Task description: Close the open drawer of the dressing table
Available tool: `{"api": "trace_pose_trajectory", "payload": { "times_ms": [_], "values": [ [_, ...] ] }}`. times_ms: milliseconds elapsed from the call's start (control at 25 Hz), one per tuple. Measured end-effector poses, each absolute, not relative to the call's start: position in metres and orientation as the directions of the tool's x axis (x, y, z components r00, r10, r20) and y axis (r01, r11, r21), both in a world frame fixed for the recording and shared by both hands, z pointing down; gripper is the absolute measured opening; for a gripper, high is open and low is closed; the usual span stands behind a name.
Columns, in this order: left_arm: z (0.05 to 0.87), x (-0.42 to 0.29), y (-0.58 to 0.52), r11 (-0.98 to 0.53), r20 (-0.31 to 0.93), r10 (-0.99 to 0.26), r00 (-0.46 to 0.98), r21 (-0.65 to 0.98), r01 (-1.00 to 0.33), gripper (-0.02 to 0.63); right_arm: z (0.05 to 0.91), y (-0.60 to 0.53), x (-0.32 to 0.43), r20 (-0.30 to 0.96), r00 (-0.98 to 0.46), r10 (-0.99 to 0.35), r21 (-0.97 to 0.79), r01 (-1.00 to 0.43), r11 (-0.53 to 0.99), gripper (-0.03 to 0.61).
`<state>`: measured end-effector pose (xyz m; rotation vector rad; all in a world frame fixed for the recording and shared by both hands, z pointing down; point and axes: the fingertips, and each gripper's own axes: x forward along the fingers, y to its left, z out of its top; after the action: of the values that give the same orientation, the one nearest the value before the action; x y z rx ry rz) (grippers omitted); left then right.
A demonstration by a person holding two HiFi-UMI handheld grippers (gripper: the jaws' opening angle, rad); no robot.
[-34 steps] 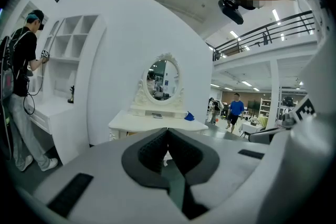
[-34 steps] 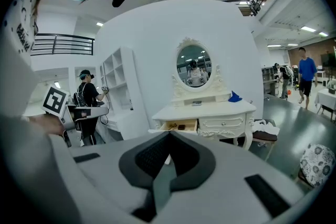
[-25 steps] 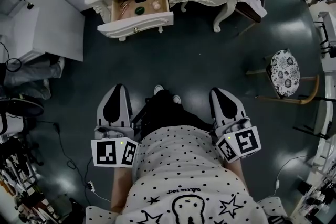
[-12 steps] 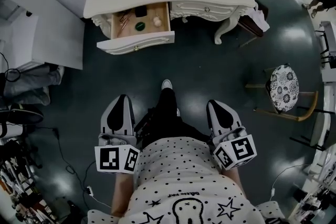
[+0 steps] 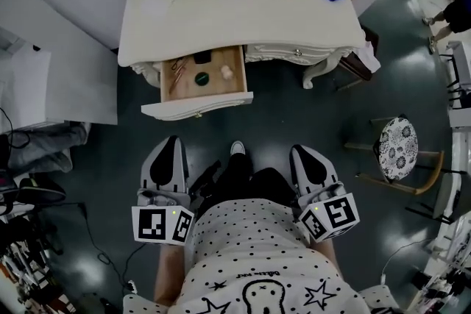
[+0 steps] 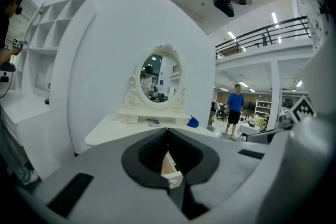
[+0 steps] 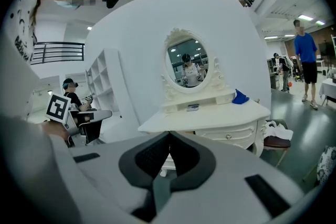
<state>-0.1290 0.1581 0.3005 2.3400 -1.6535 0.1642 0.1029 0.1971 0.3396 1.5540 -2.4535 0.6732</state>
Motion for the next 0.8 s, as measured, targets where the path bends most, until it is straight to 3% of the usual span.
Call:
{"api": "trace_pose_trajectory", "payload": {
  "times_ms": [800],
  "values": [
    [0.348, -0.160, 0.082, -0.145, 0.374, -0.906, 0.199, 0.169, -0.975, 0.014, 0.349, 0.075, 0.100, 0.421, -0.553, -0.719, -0.277, -0.833, 0.479, 0.009]
  ]
}}
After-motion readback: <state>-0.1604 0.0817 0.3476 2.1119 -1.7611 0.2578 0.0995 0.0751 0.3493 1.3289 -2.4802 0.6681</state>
